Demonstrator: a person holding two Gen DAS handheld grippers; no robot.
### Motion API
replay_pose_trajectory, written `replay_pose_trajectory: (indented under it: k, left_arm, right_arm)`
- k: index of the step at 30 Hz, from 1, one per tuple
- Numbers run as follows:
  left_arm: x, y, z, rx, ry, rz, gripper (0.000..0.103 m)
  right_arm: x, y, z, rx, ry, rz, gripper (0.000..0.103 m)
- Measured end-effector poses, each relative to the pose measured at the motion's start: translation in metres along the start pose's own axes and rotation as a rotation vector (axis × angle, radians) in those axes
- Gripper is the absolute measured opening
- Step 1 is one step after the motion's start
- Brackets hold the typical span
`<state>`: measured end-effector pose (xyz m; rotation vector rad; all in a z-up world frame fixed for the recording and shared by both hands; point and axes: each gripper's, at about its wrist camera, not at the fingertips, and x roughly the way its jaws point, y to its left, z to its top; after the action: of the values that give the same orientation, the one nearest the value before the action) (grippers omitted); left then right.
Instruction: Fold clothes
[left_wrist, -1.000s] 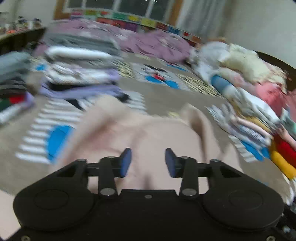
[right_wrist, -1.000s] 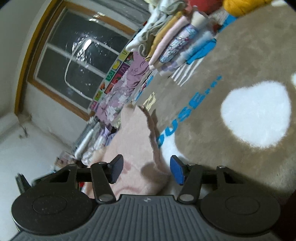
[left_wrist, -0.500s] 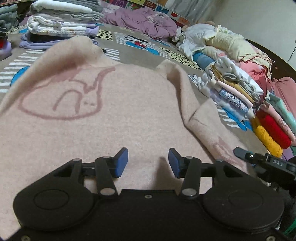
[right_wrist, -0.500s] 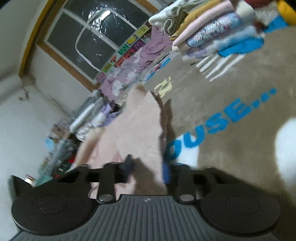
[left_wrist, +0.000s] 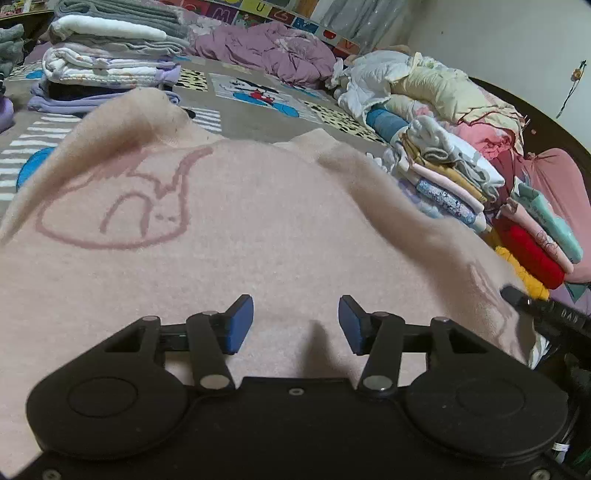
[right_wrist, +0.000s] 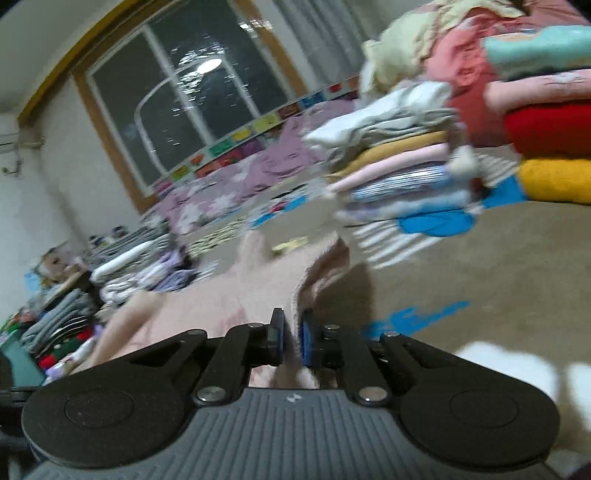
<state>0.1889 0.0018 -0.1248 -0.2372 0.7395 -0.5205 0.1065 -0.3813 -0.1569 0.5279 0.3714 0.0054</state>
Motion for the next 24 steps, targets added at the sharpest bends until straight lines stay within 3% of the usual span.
replay_pose_trajectory:
  k: [6,9,16,18,22,24]
  left_arm:
    - [-0.001,0.005,-0.003,-0.035,0.012,0.001,0.051]
    - [0.0,0.005,-0.005,-0.036,0.018,0.009,0.051]
    - [-0.008,0.012,-0.009,-0.044,0.025,0.031,0.053]
    - [-0.01,0.015,-0.01,-0.047,0.026,0.042,0.054]
    - [-0.015,0.025,-0.009,-0.057,0.02,0.065,0.054]
    - [-0.017,0.03,-0.009,-0.063,0.017,0.077,0.054]
  right_arm:
    - [-0.01,-0.045,-0.011,0.093,0.014,-0.16,0.011]
    - [-0.005,-0.055,-0.02,0.082,0.045,-0.209,0.011]
    - [-0.009,-0.053,-0.021,0.035,0.052,-0.312,0.011]
    - [-0.014,-0.05,-0.018,0.034,0.03,-0.343,0.015]
    - [-0.013,-0.021,-0.011,-0.096,0.015,-0.259,0.015]
    - [-0.001,0.001,-0.011,-0.181,0.057,-0.15,0.015]
